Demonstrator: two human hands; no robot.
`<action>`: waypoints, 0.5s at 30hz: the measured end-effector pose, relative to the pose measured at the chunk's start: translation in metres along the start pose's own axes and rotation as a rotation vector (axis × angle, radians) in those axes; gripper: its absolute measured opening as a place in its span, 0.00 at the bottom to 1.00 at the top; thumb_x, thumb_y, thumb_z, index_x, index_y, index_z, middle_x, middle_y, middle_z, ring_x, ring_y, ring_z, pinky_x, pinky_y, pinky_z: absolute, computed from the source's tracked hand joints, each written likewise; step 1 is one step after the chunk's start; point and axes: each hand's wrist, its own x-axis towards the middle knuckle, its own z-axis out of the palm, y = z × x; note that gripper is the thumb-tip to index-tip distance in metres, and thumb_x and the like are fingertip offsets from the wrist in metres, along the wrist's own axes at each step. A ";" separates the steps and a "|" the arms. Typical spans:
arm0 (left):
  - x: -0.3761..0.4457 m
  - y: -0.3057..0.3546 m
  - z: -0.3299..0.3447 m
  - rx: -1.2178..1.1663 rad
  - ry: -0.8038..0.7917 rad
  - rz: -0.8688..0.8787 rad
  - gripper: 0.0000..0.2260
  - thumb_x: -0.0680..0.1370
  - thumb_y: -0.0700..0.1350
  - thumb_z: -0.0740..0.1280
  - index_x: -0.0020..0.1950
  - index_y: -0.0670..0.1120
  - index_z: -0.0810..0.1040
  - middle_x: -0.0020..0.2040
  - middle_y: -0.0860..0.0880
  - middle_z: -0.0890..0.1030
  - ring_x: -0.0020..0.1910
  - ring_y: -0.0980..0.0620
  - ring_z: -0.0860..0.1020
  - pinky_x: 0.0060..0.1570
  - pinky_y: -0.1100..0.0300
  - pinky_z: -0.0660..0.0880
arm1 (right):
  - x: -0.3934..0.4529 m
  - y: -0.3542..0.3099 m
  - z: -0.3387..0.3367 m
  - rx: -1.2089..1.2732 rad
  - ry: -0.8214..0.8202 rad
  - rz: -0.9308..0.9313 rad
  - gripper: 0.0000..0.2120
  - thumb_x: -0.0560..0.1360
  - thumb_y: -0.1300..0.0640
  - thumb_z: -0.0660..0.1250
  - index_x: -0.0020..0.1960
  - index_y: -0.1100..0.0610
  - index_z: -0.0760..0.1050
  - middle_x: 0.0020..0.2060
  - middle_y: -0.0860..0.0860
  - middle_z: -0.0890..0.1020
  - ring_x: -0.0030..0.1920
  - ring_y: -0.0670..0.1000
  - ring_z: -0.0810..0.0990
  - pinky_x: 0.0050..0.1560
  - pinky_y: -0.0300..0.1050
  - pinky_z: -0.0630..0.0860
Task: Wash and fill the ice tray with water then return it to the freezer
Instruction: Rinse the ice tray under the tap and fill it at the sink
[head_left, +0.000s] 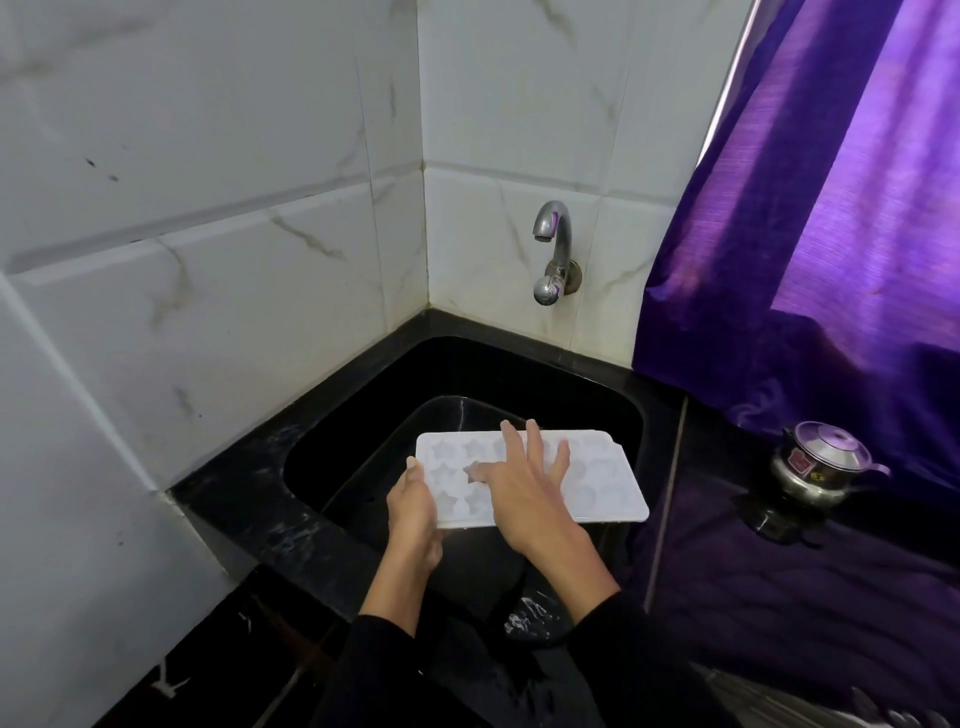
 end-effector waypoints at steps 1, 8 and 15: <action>0.000 0.000 0.000 0.005 0.004 0.002 0.14 0.83 0.53 0.52 0.50 0.49 0.74 0.46 0.45 0.81 0.44 0.45 0.81 0.41 0.50 0.79 | 0.000 -0.001 0.001 -0.008 -0.003 0.002 0.28 0.76 0.70 0.64 0.70 0.46 0.70 0.78 0.58 0.45 0.77 0.63 0.34 0.72 0.69 0.34; -0.003 -0.001 0.002 0.025 0.007 -0.002 0.15 0.83 0.53 0.52 0.46 0.50 0.74 0.46 0.45 0.81 0.43 0.46 0.81 0.37 0.53 0.78 | 0.000 -0.002 -0.003 -0.059 -0.005 0.027 0.25 0.76 0.69 0.65 0.68 0.48 0.72 0.78 0.58 0.47 0.77 0.63 0.35 0.71 0.69 0.34; -0.003 -0.003 0.002 0.032 0.006 -0.004 0.15 0.83 0.53 0.52 0.54 0.47 0.74 0.47 0.44 0.81 0.45 0.45 0.81 0.40 0.51 0.79 | 0.000 -0.003 -0.004 -0.062 0.008 0.025 0.22 0.76 0.69 0.64 0.66 0.50 0.75 0.78 0.57 0.51 0.77 0.62 0.37 0.71 0.69 0.34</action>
